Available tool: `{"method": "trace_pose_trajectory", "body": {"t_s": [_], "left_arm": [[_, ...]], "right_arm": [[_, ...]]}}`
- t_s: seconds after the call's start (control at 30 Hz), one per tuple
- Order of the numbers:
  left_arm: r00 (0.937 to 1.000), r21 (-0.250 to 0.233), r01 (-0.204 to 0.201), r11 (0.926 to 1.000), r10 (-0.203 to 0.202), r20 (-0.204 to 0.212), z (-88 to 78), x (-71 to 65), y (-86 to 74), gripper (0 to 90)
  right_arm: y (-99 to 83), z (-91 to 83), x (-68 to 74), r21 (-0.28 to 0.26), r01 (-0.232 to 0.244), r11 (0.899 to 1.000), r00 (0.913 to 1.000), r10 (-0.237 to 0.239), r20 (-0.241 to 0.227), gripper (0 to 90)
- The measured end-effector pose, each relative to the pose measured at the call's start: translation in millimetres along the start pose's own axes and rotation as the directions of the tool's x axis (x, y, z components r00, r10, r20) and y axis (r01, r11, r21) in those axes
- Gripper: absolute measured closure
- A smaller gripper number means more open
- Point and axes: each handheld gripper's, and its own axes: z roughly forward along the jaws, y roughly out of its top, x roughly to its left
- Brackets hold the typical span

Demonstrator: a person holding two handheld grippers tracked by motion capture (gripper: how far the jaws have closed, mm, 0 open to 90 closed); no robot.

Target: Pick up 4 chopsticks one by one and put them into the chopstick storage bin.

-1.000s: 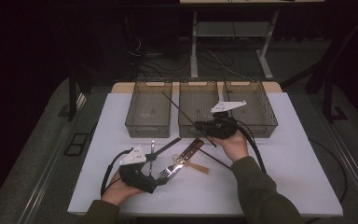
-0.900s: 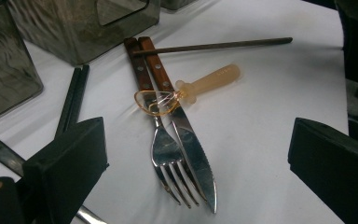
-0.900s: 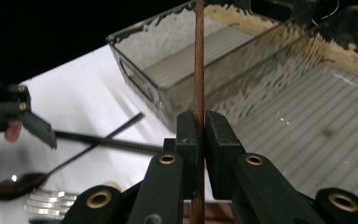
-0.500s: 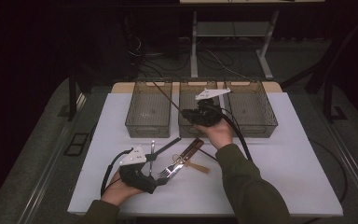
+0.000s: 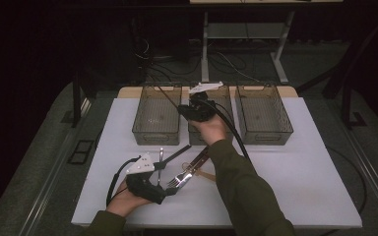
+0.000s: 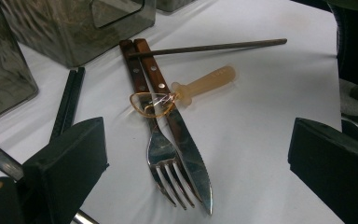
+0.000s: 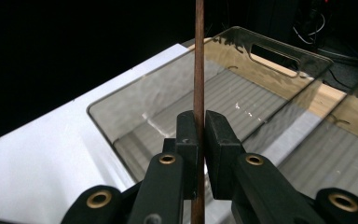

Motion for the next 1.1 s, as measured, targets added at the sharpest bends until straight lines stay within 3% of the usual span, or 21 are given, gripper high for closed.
{"method": "trace_pose_trajectory", "body": {"t_s": [0.67,1.1], "left_arm": [[0.9999,-0.006,-0.009,0.9999,0.009,0.008,-1.7,0.0,0.9,3.7],[0.9999,-0.010,-0.005,0.9999,0.005,0.015,-2.1,-0.3,1.3,3.7]], "right_arm": [[22.0,64.7,17.2,0.017,-0.016,1.000,0.9998,0.015,0.013,83.9],[7.9,86.9,17.4,0.070,-0.035,0.997,0.9993,0.034,0.018,83.9]]}}
